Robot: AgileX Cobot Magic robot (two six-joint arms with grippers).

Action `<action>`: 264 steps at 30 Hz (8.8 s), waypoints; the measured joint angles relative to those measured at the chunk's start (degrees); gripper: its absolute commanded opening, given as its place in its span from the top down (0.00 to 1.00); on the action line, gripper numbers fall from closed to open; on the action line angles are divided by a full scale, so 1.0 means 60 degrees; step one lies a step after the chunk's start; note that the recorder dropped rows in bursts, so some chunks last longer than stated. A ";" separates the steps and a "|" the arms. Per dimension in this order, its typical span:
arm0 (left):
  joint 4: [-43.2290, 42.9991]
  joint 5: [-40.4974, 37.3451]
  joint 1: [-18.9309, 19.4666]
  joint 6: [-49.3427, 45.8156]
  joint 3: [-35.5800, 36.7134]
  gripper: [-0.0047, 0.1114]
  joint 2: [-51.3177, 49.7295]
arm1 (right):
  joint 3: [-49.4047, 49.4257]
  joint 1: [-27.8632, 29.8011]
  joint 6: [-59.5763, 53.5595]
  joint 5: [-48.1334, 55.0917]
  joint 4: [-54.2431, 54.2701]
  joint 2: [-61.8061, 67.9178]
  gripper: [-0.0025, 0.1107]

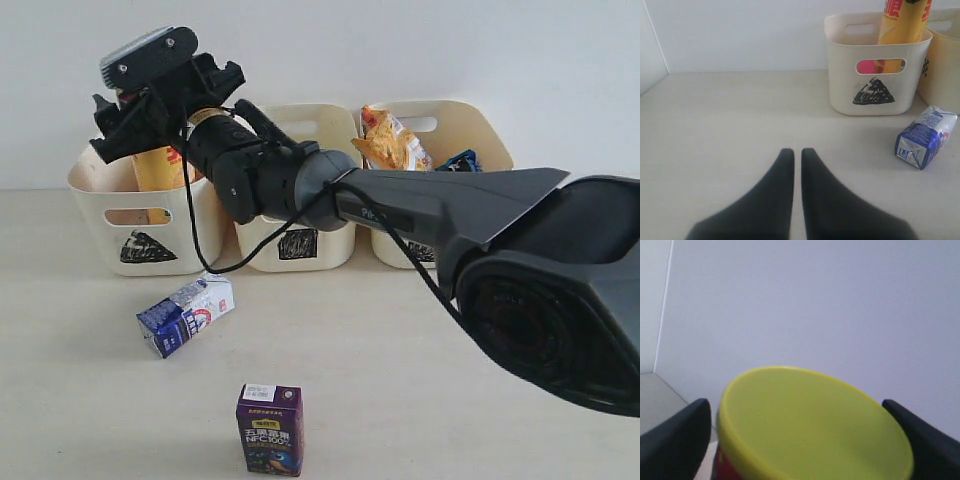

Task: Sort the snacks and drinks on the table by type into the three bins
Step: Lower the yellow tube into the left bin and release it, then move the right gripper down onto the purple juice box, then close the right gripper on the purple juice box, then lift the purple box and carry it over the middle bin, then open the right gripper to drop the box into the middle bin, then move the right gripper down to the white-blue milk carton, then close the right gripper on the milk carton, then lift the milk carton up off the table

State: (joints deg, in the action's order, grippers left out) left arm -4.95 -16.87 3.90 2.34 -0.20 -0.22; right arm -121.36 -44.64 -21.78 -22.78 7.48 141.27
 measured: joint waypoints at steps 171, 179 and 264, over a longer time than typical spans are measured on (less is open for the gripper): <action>-0.0018 -0.0016 0.0000 0.0000 0.0000 0.92 0.0000 | 0.3027 0.3028 -0.5492 0.6857 0.6352 -0.2724 0.31; -0.0018 -0.0016 0.0000 0.0000 0.0000 0.92 0.0000 | 0.3027 0.3028 -0.5492 0.7537 0.6277 -0.3085 0.32; -0.0018 -0.0016 0.0000 0.0000 0.0000 0.92 0.0000 | -0.0276 -0.0649 -0.9874 1.2590 0.1578 -0.0299 0.24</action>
State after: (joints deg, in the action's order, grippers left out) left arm -5.06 -16.97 3.90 2.34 -0.20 -0.22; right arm -123.01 -48.54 -81.02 52.77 16.95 139.47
